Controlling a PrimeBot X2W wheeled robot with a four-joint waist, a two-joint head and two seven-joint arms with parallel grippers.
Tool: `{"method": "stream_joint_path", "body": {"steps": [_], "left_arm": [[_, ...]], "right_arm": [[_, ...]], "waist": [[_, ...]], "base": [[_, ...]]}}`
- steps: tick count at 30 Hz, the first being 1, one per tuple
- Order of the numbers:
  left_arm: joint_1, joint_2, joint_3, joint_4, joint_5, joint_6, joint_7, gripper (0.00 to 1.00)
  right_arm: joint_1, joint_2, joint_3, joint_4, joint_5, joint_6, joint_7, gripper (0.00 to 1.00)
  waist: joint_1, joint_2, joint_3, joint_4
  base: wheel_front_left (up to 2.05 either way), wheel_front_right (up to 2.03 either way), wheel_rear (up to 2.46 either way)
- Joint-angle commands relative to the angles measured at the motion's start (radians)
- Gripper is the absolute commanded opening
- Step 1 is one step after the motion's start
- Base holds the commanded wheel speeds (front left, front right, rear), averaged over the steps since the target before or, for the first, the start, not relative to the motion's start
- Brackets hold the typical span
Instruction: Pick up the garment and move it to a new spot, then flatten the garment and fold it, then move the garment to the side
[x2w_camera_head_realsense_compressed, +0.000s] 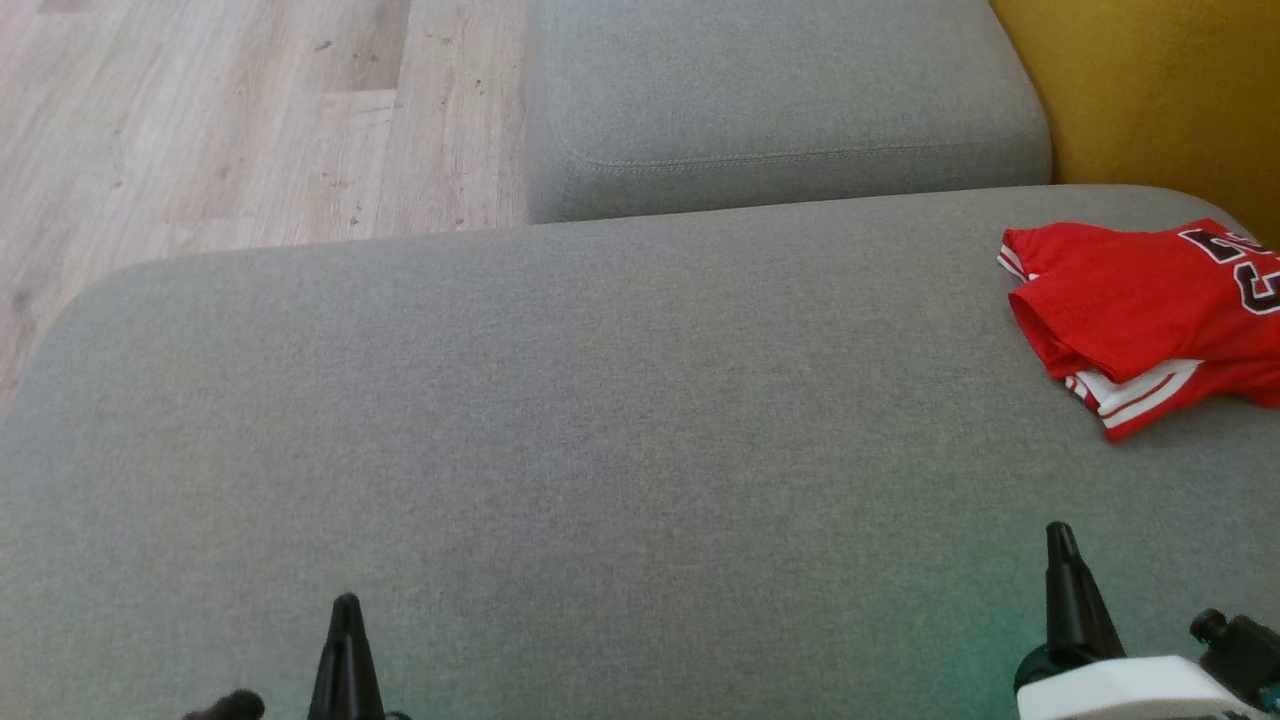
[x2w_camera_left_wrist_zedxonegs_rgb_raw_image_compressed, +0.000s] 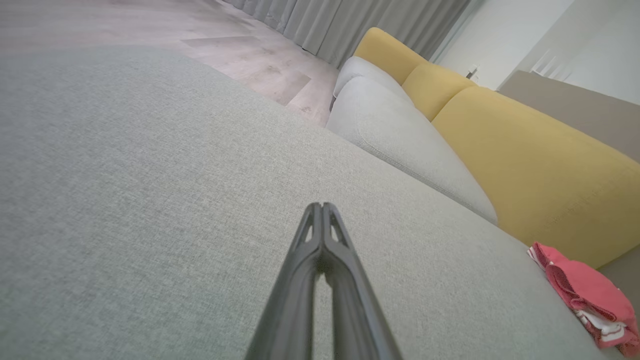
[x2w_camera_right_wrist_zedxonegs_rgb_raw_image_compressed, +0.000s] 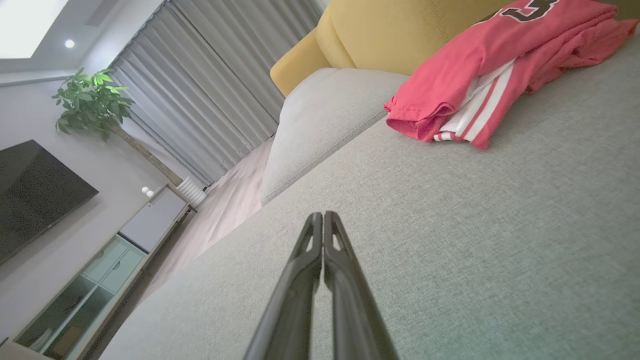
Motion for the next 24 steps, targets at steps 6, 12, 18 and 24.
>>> {"method": "stream_joint_path", "body": {"steps": [6, 12, 18, 24], "left_arm": [[-0.076, 0.012, 0.043, -0.017, -0.097, -0.022, 0.019, 0.00], [-0.092, 0.013, 0.057, -0.008, -0.158, -0.033, 0.032, 0.00], [-0.112, 0.014, 0.073, 0.002, -0.230, -0.047, 0.048, 0.00], [-0.131, 0.015, 0.089, 0.013, -0.302, -0.061, 0.065, 0.00]], "right_arm": [[-0.068, -0.023, -0.005, -0.024, 0.097, 0.000, 0.021, 0.00], [-0.082, -0.024, -0.011, -0.020, 0.155, 0.000, 0.034, 0.00], [-0.098, -0.025, -0.018, -0.015, 0.225, 0.000, 0.050, 0.00], [-0.114, -0.026, -0.025, -0.010, 0.295, 0.000, 0.066, 0.00]], "waist": [[0.0000, 0.0000, 0.006, -0.001], [0.0000, 0.0000, 0.010, -0.001], [0.0000, 0.0000, 0.014, -0.002], [0.0000, 0.0000, 0.019, -0.003]], "base": [[0.00, 0.00, 0.00], [0.00, 0.00, 0.00], [0.00, 0.00, 0.00], [0.00, 0.00, 0.00]]}}
